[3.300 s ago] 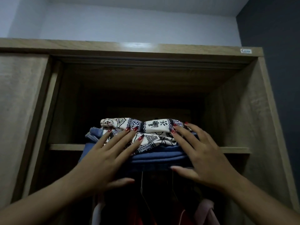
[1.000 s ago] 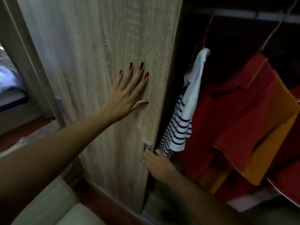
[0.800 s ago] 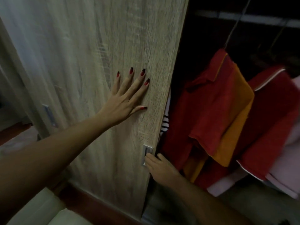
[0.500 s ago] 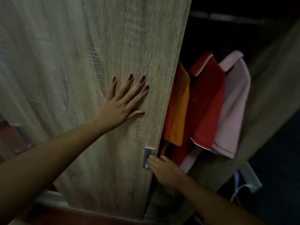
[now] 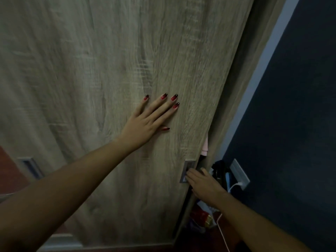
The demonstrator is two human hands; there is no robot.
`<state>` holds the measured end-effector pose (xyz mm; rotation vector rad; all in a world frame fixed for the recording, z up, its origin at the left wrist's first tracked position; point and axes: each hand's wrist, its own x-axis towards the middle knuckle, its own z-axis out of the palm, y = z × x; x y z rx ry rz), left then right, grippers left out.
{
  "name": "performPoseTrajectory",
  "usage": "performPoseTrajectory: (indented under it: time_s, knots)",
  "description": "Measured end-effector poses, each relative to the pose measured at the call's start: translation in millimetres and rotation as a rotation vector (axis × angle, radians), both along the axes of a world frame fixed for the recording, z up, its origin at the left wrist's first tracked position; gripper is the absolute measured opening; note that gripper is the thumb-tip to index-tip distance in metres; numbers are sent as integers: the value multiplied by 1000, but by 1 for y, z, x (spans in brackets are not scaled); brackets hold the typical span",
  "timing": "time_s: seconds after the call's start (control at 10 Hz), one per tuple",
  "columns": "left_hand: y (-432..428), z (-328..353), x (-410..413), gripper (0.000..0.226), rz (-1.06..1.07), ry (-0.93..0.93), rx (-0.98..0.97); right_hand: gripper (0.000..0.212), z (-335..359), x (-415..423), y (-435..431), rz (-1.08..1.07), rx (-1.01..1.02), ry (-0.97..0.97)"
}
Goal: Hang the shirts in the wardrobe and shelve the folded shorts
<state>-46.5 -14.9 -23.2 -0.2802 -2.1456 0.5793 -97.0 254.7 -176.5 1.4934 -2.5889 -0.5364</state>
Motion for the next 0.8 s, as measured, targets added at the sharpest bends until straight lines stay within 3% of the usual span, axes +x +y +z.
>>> performPoseTrajectory:
  time_s: [0.5, 0.6, 0.7, 0.8]
  knots:
    - [33, 1, 4, 60, 82, -74, 13, 60, 10, 1, 12, -199, 59, -62]
    - [27, -3, 21, 62, 97, -179, 20, 51, 25, 17, -8, -349, -56, -316]
    - [23, -11, 38, 66, 121, -260, 65, 58, 40, 26, -25, -463, -176, -499]
    - [13, 2, 62, 65, 150, -412, 102, 87, 85, 32, -51, -579, -420, -593]
